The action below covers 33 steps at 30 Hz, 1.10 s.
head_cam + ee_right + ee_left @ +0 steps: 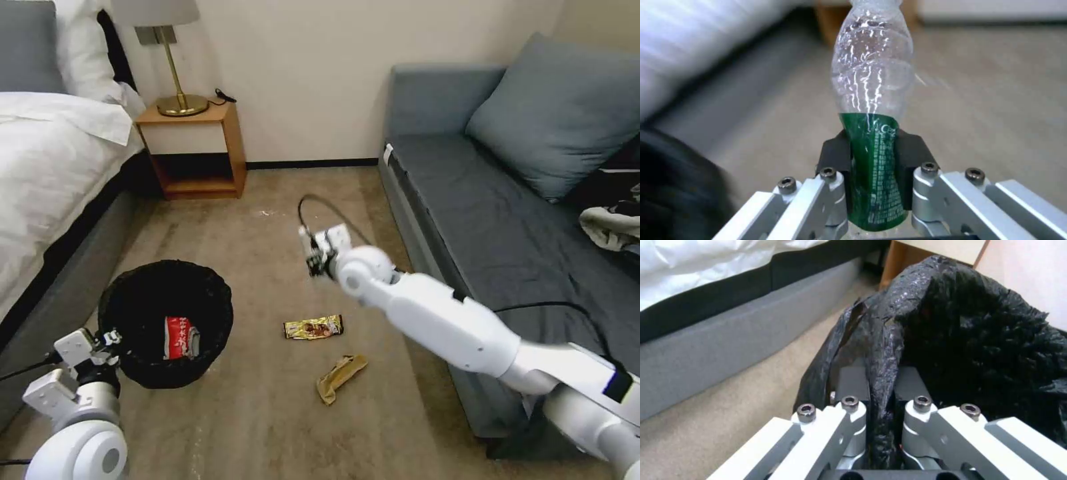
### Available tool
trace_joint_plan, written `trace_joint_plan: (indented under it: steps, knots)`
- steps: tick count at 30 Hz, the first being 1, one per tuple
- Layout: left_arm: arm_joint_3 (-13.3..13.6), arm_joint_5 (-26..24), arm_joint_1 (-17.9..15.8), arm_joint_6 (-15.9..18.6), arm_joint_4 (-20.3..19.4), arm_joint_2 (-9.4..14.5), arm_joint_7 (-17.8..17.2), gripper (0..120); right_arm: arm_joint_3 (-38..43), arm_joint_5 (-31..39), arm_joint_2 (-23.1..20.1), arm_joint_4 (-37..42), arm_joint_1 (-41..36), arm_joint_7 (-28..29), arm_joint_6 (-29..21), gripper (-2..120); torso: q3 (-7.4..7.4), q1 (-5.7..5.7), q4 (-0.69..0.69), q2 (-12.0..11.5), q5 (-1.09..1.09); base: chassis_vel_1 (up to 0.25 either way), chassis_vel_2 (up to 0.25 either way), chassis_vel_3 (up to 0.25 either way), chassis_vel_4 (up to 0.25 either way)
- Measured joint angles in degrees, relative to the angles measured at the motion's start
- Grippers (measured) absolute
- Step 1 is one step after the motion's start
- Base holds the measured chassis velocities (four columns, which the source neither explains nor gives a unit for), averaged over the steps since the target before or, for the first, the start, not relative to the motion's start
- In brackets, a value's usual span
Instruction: Pick up the trash bin, then pick up the garbage on the floor and place it into the trash bin.
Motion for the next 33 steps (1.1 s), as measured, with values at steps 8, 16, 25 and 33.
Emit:
trace_joint_plan:
  steps: [8,16,25,33]
  knots:
    - [0.17,0.01,-0.26,0.14,0.22,-0.2,-0.06,6,-3.79,1.09,0.73,7.88,0.41,-16.73,18.73,18,0.0,0.0,0.01,0.0,-0.01,0.0,0.0,0.0,0.0]
    - [0.11,-0.16,-0.65,0.28,0.33,0.04,-0.1,6,-11.03,-2.14,4.44,7.8,0.89,-22.99,22.25,18,0.0,0.0,0.01,0.0,-0.02,0.0,0.0,0.0,0.0]
    - [0.55,-0.18,-1.06,0.7,0.42,-0.23,-0.22,6,-17.72,-8.06,14.1,-0.25,1.23,-23.82,23.17,18,0.0,0.0,0.01,-0.01,-0.02,0.0,0.0,0.0,0.0]
    - [0.42,-0.6,-0.83,0.97,-0.64,-0.2,-0.28,6,-19.67,-10.77,19.42,-6.14,0.17,-24.61,24.62,18,0.0,-0.01,0.01,-0.01,-0.02,0.0,0.0,0.0,0.0]
